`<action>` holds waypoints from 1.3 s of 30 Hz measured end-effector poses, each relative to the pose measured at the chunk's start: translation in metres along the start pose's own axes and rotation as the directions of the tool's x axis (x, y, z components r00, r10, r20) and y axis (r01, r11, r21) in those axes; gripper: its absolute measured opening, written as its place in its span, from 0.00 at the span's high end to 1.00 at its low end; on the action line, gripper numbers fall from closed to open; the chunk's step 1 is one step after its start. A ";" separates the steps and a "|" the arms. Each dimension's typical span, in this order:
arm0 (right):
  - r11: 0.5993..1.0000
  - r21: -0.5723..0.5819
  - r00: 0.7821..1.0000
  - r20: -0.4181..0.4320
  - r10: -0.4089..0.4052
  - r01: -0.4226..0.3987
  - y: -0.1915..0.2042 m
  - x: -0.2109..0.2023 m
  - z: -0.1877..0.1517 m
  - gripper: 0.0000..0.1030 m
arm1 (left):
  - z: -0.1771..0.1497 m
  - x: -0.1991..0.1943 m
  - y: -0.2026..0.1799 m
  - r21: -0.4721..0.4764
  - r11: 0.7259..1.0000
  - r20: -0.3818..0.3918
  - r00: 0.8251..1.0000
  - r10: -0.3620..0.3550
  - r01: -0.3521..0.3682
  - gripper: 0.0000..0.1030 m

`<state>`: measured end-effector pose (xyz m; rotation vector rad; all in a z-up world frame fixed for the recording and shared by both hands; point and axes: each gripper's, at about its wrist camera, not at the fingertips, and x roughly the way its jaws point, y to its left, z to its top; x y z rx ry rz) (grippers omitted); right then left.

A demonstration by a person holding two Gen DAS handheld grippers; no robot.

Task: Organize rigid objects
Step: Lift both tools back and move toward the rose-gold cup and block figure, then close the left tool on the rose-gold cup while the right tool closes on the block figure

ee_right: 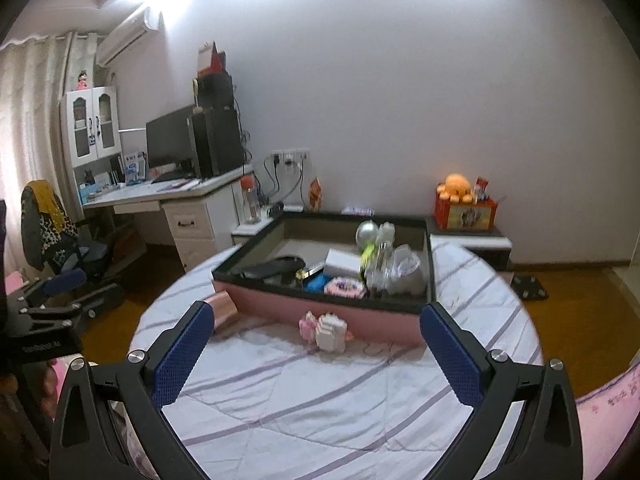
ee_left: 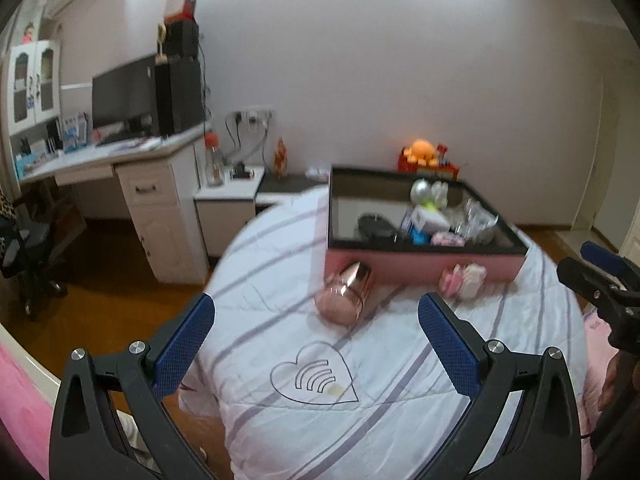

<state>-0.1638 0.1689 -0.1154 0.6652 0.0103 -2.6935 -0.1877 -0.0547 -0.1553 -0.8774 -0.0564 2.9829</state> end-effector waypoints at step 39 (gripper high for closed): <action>0.997 0.080 0.954 -0.299 0.034 -0.010 -0.027 0.103 -0.025 0.00 | -0.022 0.112 -0.035 0.043 0.987 -0.274 0.952 -0.137 0.155 0.54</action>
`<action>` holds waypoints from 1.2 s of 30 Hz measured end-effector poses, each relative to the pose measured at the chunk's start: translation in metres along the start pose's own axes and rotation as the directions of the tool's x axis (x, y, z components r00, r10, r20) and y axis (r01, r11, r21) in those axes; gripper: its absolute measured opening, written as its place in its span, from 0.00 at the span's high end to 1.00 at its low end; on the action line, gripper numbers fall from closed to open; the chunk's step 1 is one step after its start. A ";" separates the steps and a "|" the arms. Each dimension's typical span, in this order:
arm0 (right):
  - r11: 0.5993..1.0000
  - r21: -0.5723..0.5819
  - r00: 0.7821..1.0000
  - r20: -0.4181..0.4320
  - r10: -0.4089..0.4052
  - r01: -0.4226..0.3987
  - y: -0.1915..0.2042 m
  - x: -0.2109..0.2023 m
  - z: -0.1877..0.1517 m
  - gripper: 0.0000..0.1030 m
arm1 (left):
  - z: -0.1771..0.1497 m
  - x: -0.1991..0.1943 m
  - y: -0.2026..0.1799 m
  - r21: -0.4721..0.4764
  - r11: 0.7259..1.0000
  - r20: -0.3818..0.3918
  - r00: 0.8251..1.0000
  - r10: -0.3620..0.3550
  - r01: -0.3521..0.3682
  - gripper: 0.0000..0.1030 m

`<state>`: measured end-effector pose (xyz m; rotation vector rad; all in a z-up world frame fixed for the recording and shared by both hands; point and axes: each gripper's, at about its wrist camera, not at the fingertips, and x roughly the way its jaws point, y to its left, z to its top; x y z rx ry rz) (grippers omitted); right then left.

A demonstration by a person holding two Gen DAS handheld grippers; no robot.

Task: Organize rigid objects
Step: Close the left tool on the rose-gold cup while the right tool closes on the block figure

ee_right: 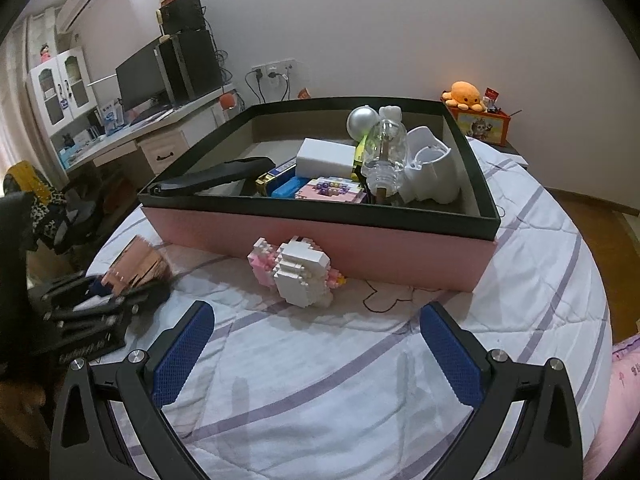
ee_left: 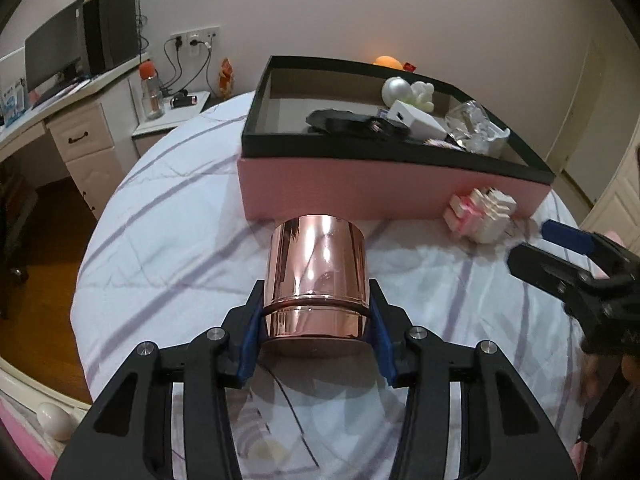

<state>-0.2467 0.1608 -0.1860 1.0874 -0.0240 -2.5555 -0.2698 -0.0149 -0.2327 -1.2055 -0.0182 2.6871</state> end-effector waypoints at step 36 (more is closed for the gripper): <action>0.998 0.040 0.997 -0.050 0.053 -0.051 -0.007 0.001 -0.002 0.44 | -0.005 -0.023 -0.016 -0.004 1.000 0.015 0.999 -0.031 0.031 0.55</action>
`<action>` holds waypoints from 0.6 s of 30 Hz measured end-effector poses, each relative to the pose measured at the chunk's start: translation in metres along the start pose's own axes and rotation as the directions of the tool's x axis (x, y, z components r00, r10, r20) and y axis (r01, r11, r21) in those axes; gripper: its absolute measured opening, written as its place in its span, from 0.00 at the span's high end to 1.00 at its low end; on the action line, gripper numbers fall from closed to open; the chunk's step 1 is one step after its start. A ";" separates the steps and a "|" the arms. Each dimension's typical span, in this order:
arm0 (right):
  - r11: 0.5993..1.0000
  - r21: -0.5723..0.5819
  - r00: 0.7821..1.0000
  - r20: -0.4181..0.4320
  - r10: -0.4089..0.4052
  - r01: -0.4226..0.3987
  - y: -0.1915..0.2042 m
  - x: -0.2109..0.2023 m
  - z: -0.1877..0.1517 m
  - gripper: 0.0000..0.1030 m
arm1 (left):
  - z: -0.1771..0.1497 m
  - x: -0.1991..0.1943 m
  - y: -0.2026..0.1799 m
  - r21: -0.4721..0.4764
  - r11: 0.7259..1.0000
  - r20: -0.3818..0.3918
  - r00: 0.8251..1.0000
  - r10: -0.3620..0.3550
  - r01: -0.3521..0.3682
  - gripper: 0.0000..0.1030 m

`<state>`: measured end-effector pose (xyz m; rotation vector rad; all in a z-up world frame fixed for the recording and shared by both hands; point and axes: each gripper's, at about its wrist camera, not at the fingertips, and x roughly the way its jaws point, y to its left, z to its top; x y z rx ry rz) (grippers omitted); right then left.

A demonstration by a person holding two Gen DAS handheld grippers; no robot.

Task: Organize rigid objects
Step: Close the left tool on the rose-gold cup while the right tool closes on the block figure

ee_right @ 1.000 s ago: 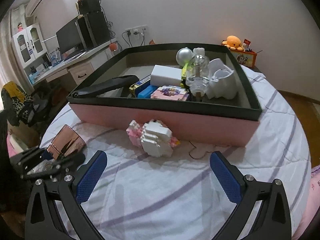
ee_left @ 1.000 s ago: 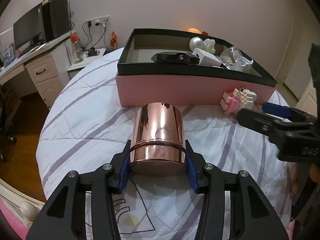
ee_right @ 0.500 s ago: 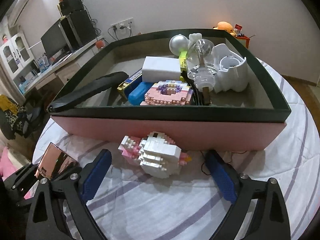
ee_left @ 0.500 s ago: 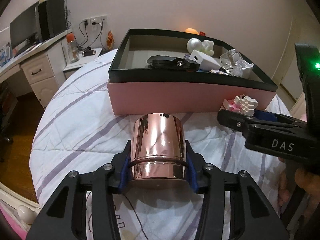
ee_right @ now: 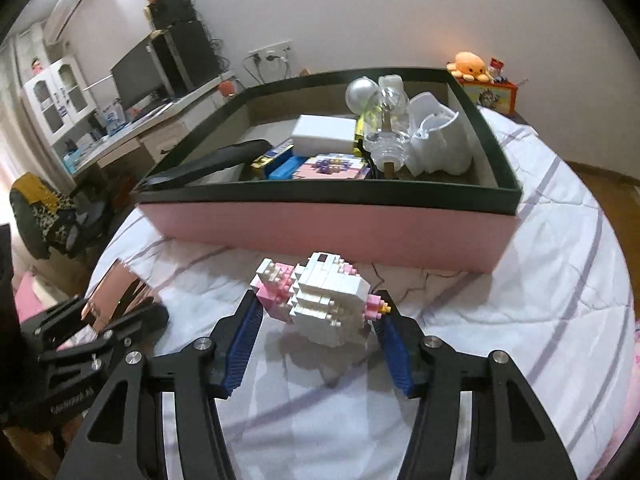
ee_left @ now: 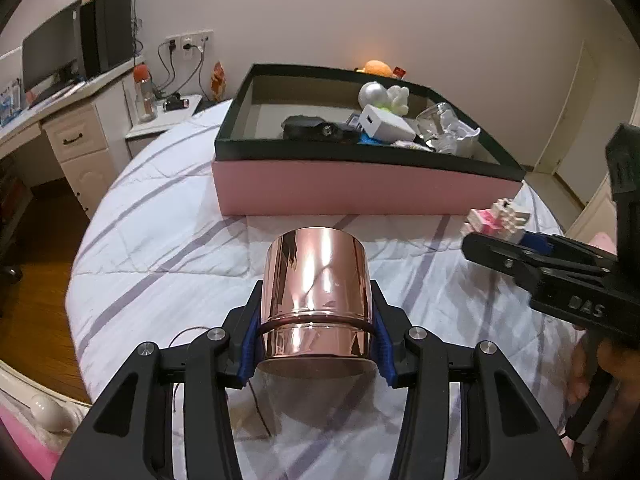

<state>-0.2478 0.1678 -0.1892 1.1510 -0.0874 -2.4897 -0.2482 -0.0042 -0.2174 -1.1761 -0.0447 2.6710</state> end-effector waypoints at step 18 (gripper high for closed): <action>0.996 -0.087 0.979 0.199 0.052 -0.036 0.017 -0.086 0.004 0.44 | 0.014 -0.071 -0.027 0.053 0.997 0.130 0.991 0.041 -0.048 0.55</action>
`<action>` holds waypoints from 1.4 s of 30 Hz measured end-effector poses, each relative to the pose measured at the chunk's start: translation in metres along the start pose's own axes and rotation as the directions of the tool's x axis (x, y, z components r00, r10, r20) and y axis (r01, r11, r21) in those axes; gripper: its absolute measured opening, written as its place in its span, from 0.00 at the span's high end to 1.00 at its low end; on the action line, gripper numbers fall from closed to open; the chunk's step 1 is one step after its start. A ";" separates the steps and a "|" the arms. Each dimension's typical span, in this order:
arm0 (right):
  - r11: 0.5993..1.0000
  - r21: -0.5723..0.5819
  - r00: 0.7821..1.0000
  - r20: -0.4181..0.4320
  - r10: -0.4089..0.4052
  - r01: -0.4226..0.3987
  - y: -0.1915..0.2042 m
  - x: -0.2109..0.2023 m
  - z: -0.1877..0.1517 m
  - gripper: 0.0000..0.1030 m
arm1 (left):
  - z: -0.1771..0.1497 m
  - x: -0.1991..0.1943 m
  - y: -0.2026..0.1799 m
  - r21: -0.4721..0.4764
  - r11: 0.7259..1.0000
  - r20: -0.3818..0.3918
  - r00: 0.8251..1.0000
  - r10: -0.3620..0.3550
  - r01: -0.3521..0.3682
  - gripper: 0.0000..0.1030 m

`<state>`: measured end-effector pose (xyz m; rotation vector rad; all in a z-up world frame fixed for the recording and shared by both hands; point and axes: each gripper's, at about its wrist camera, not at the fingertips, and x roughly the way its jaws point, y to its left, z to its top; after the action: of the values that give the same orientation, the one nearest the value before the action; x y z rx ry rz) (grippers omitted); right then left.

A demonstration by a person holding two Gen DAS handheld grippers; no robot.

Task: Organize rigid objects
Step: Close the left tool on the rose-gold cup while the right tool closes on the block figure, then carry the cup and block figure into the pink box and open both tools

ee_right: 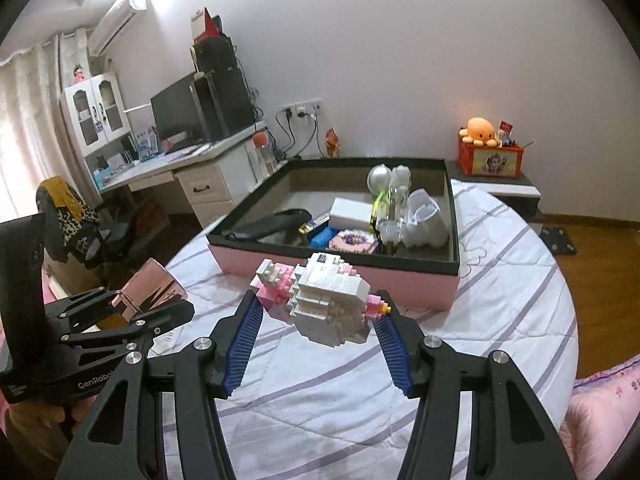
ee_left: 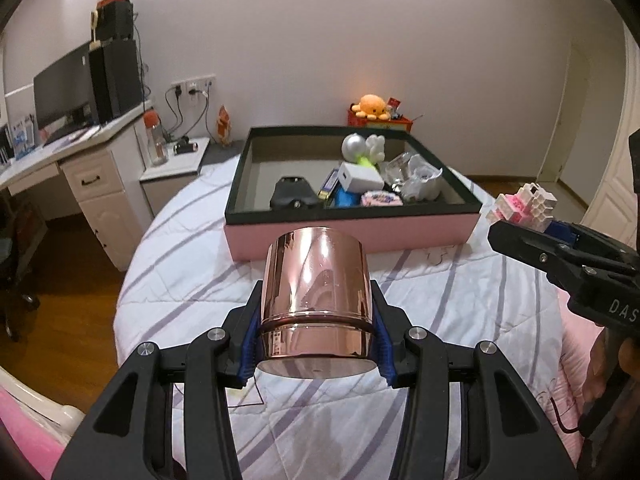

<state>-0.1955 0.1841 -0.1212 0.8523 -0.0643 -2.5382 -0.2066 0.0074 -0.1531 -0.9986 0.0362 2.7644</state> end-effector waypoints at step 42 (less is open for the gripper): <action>1.000 -0.023 0.995 -0.095 -0.022 0.020 -0.056 0.129 0.079 0.42 | 0.102 0.145 0.001 0.054 0.996 -0.113 0.992 -0.060 0.066 0.40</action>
<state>-0.3550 0.1702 -0.1405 0.9690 0.0035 -2.5089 -0.3800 0.0423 -0.1666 -1.1178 0.0988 2.6332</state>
